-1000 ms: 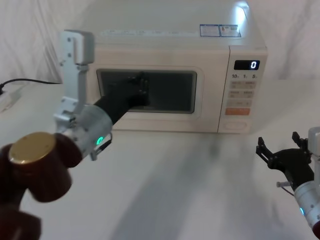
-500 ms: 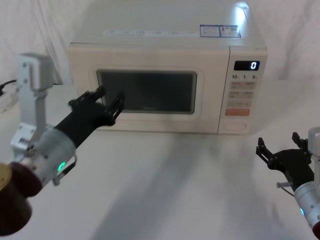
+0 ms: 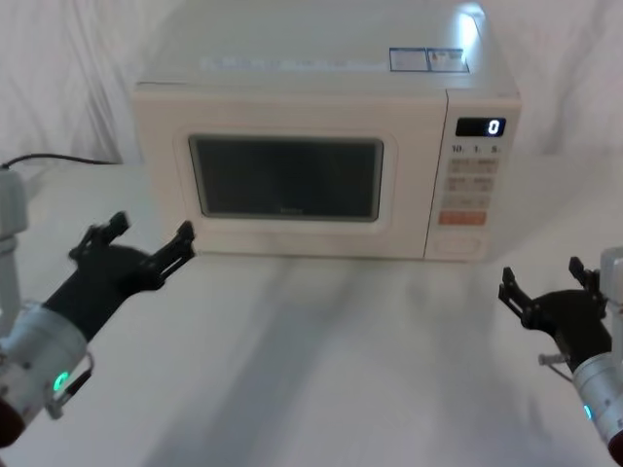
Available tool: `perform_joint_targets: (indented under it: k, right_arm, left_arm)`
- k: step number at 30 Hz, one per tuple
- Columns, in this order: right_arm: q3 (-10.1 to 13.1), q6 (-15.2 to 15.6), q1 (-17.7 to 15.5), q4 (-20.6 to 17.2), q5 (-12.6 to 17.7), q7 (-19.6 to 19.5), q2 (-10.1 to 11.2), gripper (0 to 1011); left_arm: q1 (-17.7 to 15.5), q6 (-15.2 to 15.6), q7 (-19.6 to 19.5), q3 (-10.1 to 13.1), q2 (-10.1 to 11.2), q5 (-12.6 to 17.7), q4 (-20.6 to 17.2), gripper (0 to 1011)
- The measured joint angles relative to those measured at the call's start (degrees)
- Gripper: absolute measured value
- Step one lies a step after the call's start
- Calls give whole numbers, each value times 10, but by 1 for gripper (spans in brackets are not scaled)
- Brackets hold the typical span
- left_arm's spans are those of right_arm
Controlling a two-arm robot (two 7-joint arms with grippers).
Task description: Press the button to open the microwave door with one hand; close the microwave door with the other hand.
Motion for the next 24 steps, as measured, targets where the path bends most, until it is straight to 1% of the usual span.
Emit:
perform_joint_targets:
  k: [2,8,9,11,14,19,24]
  right_arm:
    - [0,0,0,0,0,0,0,1002]
    - [0,0,0,0,0,0,0,1002]
    - [0,0,0,0,0,0,0,1002]
    - [0,0,0,0,0,0,0,1002]
    - [0,0,0,0,0,0,0,1002]
    - [0,0,0,0,0,0,0,1002]
    - [0,0,0,0,0,0,0,1002]
  left_arm:
    - [9,-6,2,-6,2,-1,-2,1001]
    - [42,-26,8,-31,7,-6,-8,1001]
    - [42,-26,8,-31,7,-6,-8,1001]
    - [55,-32,9,-41,7,-9,-8,1001]
    - [65,-38,10,-49,8,-13,-7,1001]
    - [76,-47,8,-58,10,-14,-1,1001]
    - [85,-56,6,-61,10,-14,3,1001]
